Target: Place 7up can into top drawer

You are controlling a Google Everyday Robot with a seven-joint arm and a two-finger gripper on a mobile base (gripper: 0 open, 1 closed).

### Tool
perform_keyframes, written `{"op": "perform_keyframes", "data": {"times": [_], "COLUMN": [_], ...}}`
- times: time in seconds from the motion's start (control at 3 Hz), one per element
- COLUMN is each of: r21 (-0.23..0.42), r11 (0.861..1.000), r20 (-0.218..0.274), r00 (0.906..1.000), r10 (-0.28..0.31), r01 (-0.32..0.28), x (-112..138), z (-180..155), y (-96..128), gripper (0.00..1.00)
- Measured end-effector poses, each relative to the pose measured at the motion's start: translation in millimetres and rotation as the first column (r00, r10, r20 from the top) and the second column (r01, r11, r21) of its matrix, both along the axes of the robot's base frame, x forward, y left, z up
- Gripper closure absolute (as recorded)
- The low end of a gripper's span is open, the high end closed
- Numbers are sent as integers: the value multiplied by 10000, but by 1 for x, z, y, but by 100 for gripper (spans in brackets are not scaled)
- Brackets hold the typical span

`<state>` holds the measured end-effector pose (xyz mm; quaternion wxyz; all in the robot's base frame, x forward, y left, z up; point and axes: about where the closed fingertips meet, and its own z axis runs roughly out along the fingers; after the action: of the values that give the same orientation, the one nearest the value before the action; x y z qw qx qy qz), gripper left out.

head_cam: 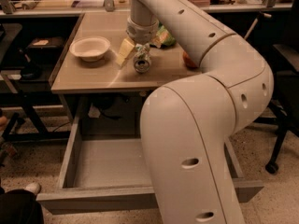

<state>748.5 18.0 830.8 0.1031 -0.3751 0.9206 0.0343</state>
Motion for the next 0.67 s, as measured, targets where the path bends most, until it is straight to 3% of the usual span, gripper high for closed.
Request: {"op": "perform_keyframes", "data": {"times": [0.67], "r21": [8], "r11": [10000], "r20": [9], "r00": [10000], "r10": [8], "r01": [-8], "x": [0], "z": [0], "y": [1], "gripper": [41]}}
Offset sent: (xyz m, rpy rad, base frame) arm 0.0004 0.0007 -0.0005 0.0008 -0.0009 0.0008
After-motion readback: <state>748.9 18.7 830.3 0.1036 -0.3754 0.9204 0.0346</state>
